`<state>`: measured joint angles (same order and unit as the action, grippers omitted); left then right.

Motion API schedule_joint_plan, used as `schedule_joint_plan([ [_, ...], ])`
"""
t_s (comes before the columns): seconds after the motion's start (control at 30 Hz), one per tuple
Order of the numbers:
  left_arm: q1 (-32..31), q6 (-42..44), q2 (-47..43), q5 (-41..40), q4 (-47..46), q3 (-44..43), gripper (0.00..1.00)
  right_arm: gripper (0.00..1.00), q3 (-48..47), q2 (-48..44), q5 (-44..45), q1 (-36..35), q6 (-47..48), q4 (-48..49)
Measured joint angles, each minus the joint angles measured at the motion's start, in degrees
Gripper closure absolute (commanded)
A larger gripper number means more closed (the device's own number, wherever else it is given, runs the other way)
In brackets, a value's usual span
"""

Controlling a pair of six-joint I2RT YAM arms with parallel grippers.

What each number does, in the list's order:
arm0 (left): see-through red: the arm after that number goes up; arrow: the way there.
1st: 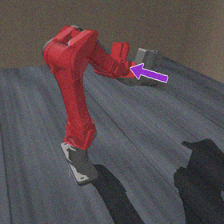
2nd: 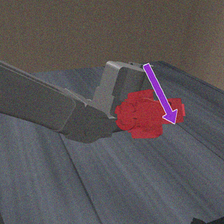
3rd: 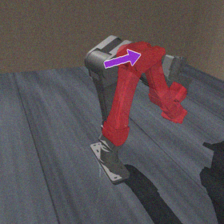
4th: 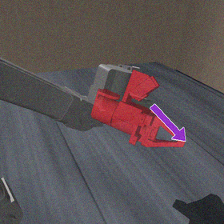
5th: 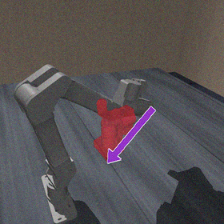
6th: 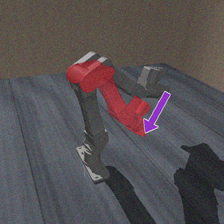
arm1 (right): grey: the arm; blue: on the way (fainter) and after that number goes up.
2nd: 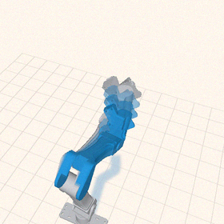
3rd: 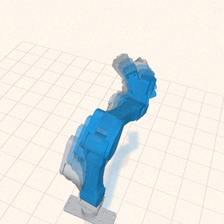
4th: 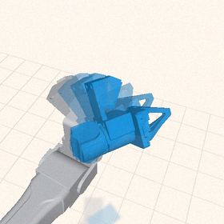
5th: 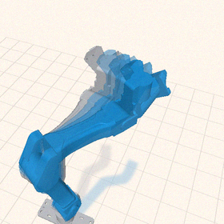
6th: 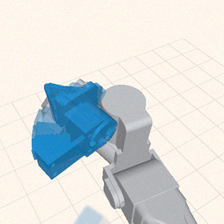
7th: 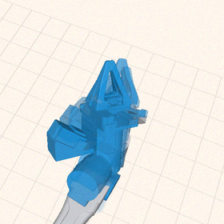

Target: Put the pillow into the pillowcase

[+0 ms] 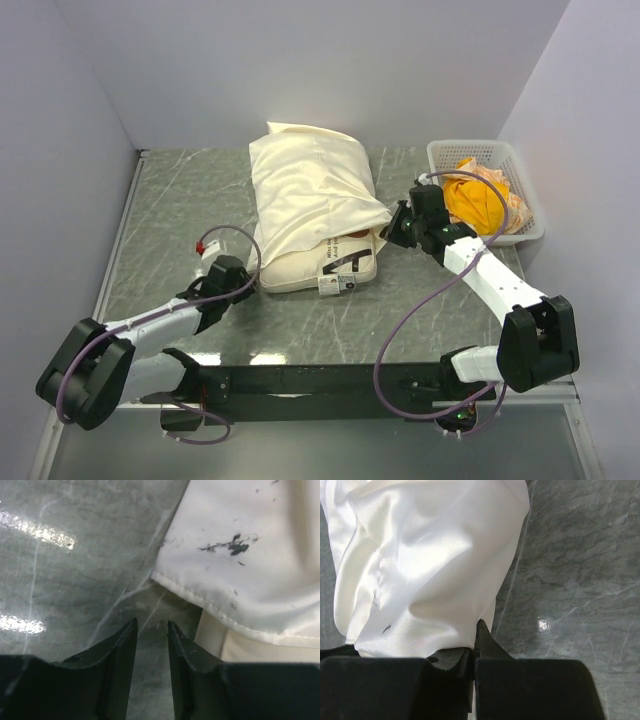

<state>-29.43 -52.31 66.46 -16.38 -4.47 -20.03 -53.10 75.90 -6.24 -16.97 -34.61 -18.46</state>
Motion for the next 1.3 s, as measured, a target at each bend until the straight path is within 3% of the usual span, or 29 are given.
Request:
schedule_joint_plan([
  [0.2, -0.7, -2.1, -1.2, -0.1, -2.5, 2.3, 0.48, 1.00, 0.0, 0.0, -0.5, 0.0, 0.0, 0.0],
  [0.53, -0.7, -0.4, 8.2, -5.2, -2.3, -4.7, 0.50, 1.00, 0.0, -0.3, -0.7, 0.0, 0.1, 0.0],
  [1.0, -0.9, 3.8, 11.8, -12.4, -4.3, -7.0, 0.54, 1.00, 0.0, -1.2, -1.3, 0.0, 0.2, 0.1],
  [1.2, -1.8, 5.3, 15.3, -14.6, -10.1, -7.1, 0.75, 1.00, 0.0, -1.2, -2.0, 0.0, 0.0, 0.4],
  [1.3, -2.3, 6.2, 16.8, -15.5, -11.8, -7.1, 0.94, 1.00, 0.0, -1.2, -2.0, 0.0, 0.0, 0.4],
])
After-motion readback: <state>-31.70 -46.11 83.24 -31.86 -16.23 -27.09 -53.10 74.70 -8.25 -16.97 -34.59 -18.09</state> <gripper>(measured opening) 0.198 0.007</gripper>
